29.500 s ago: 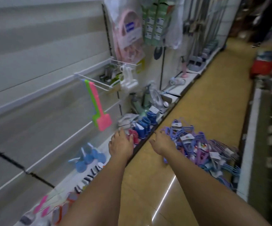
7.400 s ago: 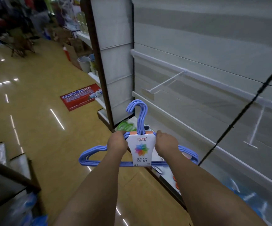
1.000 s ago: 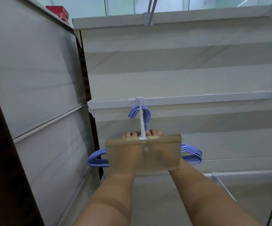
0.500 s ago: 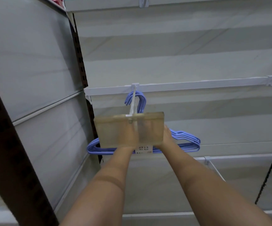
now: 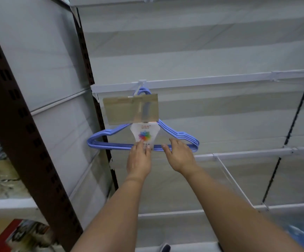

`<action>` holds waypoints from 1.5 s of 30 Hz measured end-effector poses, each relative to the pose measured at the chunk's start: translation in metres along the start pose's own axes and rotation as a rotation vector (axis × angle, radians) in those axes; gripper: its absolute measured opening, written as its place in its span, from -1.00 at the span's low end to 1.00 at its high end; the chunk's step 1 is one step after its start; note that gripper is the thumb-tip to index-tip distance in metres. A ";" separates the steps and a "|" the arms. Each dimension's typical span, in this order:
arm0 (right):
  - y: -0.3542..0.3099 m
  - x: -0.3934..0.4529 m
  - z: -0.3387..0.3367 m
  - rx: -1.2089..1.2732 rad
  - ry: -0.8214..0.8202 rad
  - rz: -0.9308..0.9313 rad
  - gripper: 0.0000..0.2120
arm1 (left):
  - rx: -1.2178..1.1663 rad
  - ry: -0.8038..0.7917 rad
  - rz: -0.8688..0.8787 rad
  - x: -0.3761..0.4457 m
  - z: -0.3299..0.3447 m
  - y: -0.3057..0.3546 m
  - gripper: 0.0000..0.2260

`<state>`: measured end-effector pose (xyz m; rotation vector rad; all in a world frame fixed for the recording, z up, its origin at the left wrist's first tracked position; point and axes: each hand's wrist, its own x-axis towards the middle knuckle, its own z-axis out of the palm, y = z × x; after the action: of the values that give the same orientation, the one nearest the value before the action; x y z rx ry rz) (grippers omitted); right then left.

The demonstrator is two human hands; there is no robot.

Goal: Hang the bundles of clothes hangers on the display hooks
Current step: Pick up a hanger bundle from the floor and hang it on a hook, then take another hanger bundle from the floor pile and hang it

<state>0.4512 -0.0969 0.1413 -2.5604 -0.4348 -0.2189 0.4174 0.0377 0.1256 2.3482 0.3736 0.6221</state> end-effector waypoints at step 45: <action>0.293 -0.577 -0.116 -0.126 0.348 1.384 -0.47 | -0.037 -1.213 0.724 -0.482 0.242 0.229 -0.54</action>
<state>0.0050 -0.5463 -0.0370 -2.2627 1.4549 -0.1480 0.1597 -0.4610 -0.0414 2.3149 -1.0277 -0.5555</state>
